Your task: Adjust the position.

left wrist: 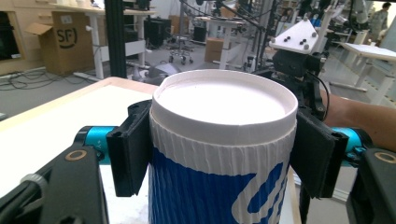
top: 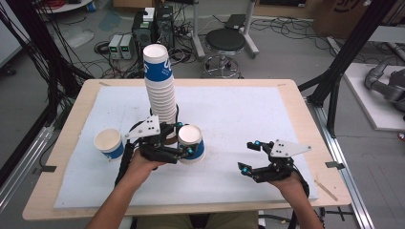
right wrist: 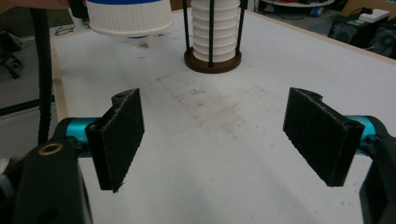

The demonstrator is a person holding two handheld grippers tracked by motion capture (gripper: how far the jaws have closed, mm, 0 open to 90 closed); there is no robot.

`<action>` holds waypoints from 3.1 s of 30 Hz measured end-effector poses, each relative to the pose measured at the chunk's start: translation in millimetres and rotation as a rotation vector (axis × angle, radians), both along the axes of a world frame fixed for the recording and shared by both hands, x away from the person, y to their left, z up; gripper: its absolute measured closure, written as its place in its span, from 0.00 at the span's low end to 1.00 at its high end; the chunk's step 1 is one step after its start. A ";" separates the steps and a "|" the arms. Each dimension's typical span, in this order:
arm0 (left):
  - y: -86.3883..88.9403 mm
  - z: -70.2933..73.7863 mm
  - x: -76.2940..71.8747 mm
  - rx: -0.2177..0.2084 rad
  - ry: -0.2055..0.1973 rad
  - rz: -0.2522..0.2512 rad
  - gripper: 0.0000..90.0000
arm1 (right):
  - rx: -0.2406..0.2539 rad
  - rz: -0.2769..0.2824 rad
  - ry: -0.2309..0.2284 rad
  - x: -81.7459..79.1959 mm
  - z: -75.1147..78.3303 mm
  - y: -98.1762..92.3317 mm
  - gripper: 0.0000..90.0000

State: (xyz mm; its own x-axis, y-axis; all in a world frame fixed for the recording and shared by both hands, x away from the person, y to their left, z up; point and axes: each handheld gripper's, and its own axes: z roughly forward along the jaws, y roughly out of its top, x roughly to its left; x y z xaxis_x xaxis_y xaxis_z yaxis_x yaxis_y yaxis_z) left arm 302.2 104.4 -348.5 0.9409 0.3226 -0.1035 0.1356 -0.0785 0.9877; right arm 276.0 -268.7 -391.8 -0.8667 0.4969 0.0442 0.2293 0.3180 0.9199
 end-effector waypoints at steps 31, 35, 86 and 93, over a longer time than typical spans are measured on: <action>-39.8 -13.9 -7.4 0.022 -0.024 -0.154 0.33 | 0.021 0.194 0.006 1.8 -1.1 49.3 0.23; -44.8 -15.7 -8.2 0.030 -0.027 -0.169 0.33 | 0.025 0.204 0.010 1.0 -1.2 50.2 0.23; -61.5 -22.0 -12.4 -0.003 -0.007 -0.211 0.33 | -0.016 0.285 0.010 -1.2 -3.4 60.5 0.32; -59.1 -24.1 -12.2 0.042 0.049 -0.188 0.18 | -0.044 0.287 0.008 -1.3 -2.6 59.6 0.33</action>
State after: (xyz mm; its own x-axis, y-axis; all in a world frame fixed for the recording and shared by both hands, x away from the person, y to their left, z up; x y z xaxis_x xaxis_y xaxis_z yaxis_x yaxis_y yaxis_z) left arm 290.0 45.4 -372.6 0.9792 0.1463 -0.1404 0.1620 -0.1480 0.9756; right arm 274.7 -209.1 -394.4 -0.9718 0.2330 0.0356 0.1316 0.4109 0.9022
